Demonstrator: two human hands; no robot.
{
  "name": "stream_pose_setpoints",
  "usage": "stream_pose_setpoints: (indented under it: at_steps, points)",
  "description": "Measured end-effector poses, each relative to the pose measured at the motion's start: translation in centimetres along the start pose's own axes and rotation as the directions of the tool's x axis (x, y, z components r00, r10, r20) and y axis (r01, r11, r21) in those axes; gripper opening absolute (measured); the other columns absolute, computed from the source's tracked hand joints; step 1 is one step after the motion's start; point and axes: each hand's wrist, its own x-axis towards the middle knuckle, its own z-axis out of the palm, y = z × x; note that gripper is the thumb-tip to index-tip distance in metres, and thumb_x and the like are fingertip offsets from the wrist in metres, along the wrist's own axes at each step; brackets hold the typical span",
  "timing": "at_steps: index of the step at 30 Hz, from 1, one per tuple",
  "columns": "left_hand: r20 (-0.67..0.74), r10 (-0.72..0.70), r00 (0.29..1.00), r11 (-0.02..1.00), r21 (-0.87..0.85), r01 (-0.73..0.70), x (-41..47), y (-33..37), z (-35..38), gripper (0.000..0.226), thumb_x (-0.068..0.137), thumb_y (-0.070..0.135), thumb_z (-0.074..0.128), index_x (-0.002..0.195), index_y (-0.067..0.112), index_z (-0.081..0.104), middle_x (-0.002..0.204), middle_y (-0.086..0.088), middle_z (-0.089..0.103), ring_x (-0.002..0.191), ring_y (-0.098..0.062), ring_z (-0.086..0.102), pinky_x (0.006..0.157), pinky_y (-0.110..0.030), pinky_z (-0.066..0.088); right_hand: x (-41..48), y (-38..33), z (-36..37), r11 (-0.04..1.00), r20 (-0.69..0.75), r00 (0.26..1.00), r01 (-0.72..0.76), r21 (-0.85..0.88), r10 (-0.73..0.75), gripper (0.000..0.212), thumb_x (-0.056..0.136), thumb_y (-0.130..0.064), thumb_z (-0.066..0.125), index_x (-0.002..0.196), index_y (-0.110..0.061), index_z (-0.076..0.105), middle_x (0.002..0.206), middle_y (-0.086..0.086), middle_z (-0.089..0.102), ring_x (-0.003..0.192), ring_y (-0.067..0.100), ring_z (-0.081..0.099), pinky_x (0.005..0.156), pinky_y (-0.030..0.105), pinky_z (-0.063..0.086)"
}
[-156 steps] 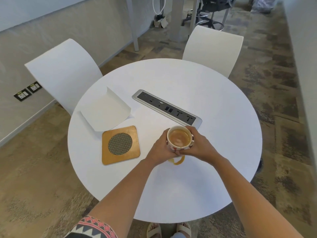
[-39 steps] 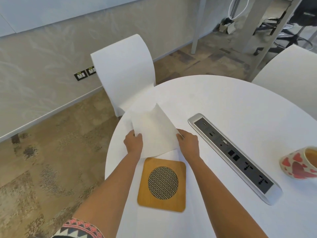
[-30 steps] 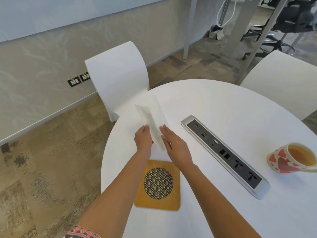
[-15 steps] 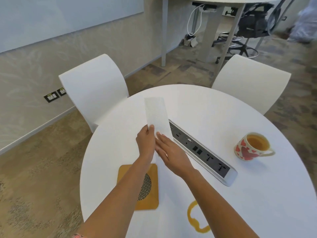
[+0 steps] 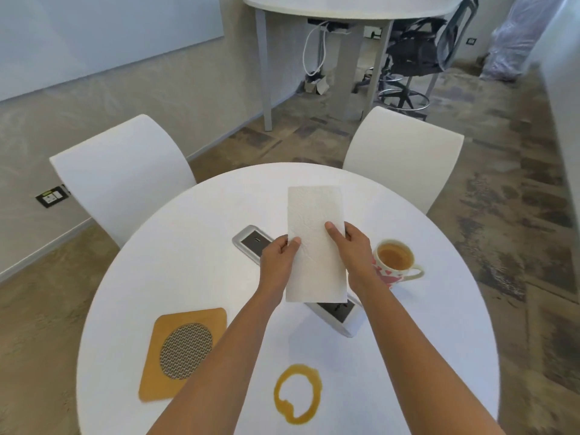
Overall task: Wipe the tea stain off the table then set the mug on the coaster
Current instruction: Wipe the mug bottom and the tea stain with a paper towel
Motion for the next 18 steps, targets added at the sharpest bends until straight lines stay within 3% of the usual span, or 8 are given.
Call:
stream_pose_setpoints:
  at_steps: [3, 7, 11, 14, 18]
  points:
    - [0.020, 0.008, 1.000, 1.000, 0.030, -0.009, -0.1, 0.1, 3.0, 0.015, 0.092, 0.024, 0.058, 0.098, 0.014, 0.068, 0.089, 0.005, 0.069, 0.081, -0.013, 0.062, 0.076, -0.031, 0.050, 0.5, 0.1, -3.0, 0.998, -0.072, 0.997, 0.006, 0.060, -0.002, 0.024, 0.090, -0.035, 0.059, 0.102, -0.014, 0.062, 0.094, -0.001, 0.069, 0.080, 0.015, 0.063, 0.064, 0.025, 0.047]
    - [0.068, 0.028, 0.997, 0.999, 0.014, -0.029, 0.0, 0.4, 6.6, 0.018, 0.095, 0.019, 0.052, 0.106, 0.017, 0.067, 0.087, 0.002, 0.070, 0.071, -0.011, 0.065, 0.060, -0.025, 0.053, 2.0, 0.5, -7.8, 0.999, -0.192, 0.981, 0.010, 0.043, -0.001, 0.015, 0.093, -0.028, 0.054, 0.104, -0.017, 0.057, 0.096, 0.001, 0.064, 0.082, 0.015, 0.059, 0.065, 0.027, 0.048]
    - [0.179, 0.106, 0.978, 0.967, 0.212, -0.143, 1.0, -1.2, 9.9, 0.017, 0.092, 0.016, 0.057, 0.106, 0.023, 0.062, 0.091, 0.000, 0.072, 0.077, -0.011, 0.069, 0.076, -0.032, 0.054, 4.0, 0.9, -13.2, 0.994, -0.283, 0.959, 0.010, 0.110, 0.021, 0.025, 0.088, -0.014, 0.053, 0.112, -0.017, 0.059, 0.100, 0.001, 0.064, 0.085, 0.018, 0.060, 0.074, 0.032, 0.050]
    - [0.338, 0.129, 0.932, 0.878, 0.397, -0.266, 2.0, -3.0, 12.2, 0.048, 0.082, 0.017, 0.072, 0.124, 0.026, 0.050, 0.113, 0.001, 0.063, 0.104, -0.012, 0.059, 0.091, -0.029, 0.045, 5.0, 1.7, -16.8, 0.989, -0.349, 0.935, -0.006, 0.151, 0.059, 0.029, 0.083, -0.011, 0.052, 0.109, -0.017, 0.063, 0.095, 0.003, 0.065, 0.081, 0.021, 0.058, 0.070, 0.034, 0.050]
    - [0.498, 0.032, 0.867, 0.797, 0.511, -0.323, 3.2, -5.4, 14.7, 0.092, 0.070, 0.019, 0.081, 0.143, 0.025, 0.025, 0.142, -0.003, 0.039, 0.130, -0.017, 0.037, 0.105, -0.036, 0.034, 5.6, 3.2, -20.4, 0.982, -0.413, 0.906, -0.019, 0.187, 0.096, 0.024, 0.082, -0.006, 0.047, 0.092, -0.020, 0.063, 0.086, 0.003, 0.061, 0.073, 0.021, 0.052, 0.063, 0.031, 0.044]
